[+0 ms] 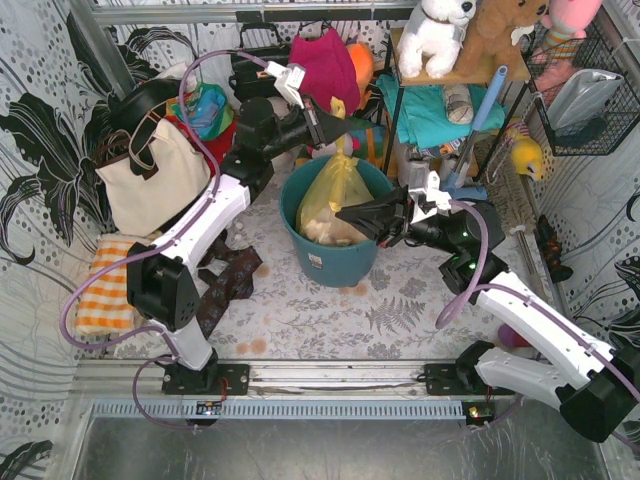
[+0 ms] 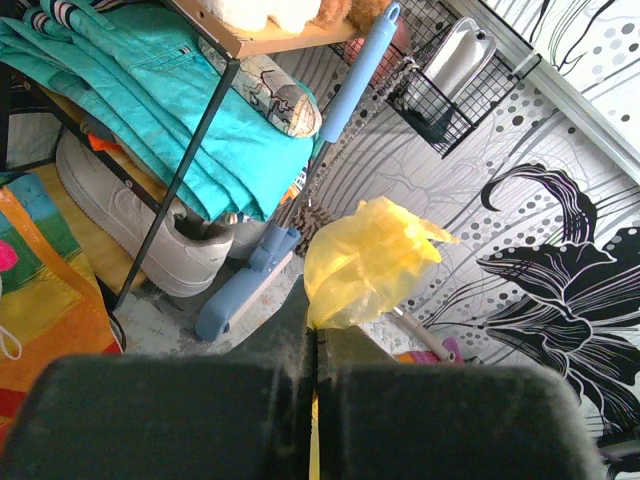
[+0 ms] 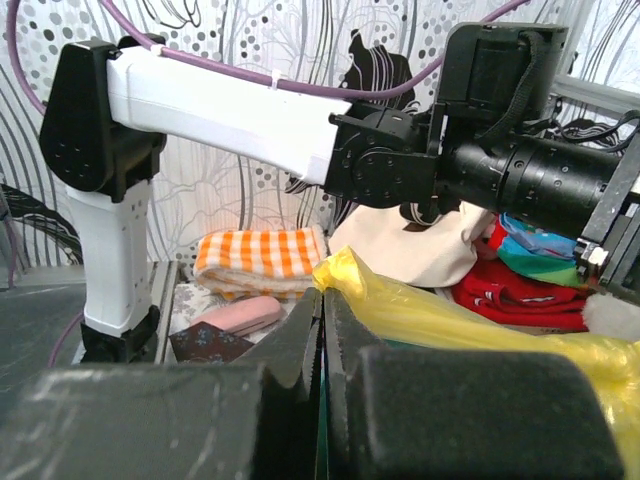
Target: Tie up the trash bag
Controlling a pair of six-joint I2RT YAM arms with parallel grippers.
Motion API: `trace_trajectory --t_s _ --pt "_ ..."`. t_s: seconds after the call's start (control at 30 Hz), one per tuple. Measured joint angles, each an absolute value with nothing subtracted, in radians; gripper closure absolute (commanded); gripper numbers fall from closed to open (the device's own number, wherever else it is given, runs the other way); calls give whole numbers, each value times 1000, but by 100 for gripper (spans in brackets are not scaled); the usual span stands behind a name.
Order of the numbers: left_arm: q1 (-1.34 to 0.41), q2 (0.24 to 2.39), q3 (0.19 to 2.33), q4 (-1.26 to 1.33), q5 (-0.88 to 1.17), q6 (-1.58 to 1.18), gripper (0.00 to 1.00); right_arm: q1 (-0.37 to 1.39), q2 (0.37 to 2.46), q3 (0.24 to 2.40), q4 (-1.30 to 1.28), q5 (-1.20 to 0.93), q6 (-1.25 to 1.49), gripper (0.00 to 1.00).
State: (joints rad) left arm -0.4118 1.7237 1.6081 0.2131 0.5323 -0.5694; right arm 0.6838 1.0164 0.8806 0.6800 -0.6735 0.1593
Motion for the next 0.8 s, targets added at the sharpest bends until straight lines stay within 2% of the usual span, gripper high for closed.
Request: trace_trajectory --t_s 0.17,0.27,0.37,0.5,0.53,0.6,0.73,0.8 --pt "-411 1721 1563 235 529 -568 100 684 985 804 707 -685 195 100" --pt "-411 1724 1501 235 530 -569 92 685 976 723 715 -691 215 100" --pt "-411 1736 1460 231 531 -573 79 685 977 673 707 -699 227 100" --pt "-411 1747 1454 224 532 -573 56 685 975 665 694 -729 228 100" --pt "-410 1747 1456 223 531 -571 52 685 974 665 689 -739 228 97" --pt "-408 1748 1465 216 530 -569 43 685 974 667 672 -762 227 82" --pt "-402 1748 1511 180 519 -560 36 685 972 690 614 -807 222 52" --pt "-397 1747 1541 162 513 -554 33 685 965 713 579 -827 217 40"
